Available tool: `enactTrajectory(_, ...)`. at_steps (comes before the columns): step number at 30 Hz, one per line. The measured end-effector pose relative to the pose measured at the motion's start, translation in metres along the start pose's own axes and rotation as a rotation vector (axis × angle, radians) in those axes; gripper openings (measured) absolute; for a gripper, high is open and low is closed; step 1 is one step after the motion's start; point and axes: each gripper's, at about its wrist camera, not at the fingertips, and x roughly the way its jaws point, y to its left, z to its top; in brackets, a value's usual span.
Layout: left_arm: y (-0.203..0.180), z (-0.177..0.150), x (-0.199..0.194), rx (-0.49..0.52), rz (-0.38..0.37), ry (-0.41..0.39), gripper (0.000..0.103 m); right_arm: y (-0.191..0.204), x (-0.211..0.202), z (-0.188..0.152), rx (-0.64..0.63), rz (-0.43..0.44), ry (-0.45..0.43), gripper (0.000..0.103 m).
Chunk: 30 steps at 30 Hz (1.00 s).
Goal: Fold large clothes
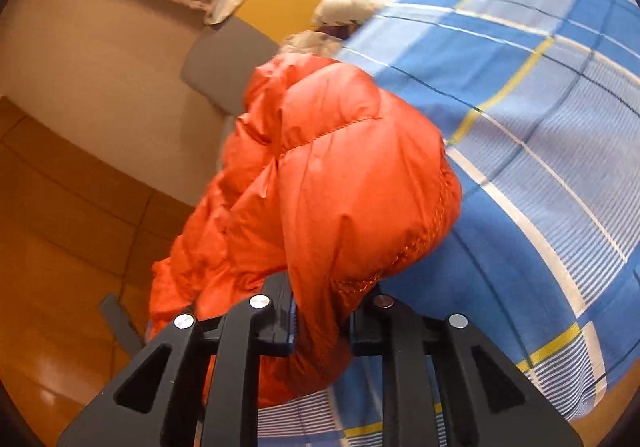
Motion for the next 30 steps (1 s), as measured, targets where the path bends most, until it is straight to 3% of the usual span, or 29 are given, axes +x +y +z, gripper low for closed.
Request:
enactTrajectory(10,0.007,-0.003,-0.002,-0.029,-0.032,0.001,0.062,0.083,-0.014,-0.005,-0.245,0.104,-0.004,0.013)
enactTrajectory(20,0.012,-0.003,-0.004,-0.035,-0.066,0.006,0.062,0.117,-0.011,-0.023,-0.333,-0.041,-0.030,0.013)
enactTrajectory(30,0.015,0.005,-0.002,-0.043,-0.082,0.026,0.061,0.156,-0.001,-0.043,-0.438,-0.034,-0.025,0.013)
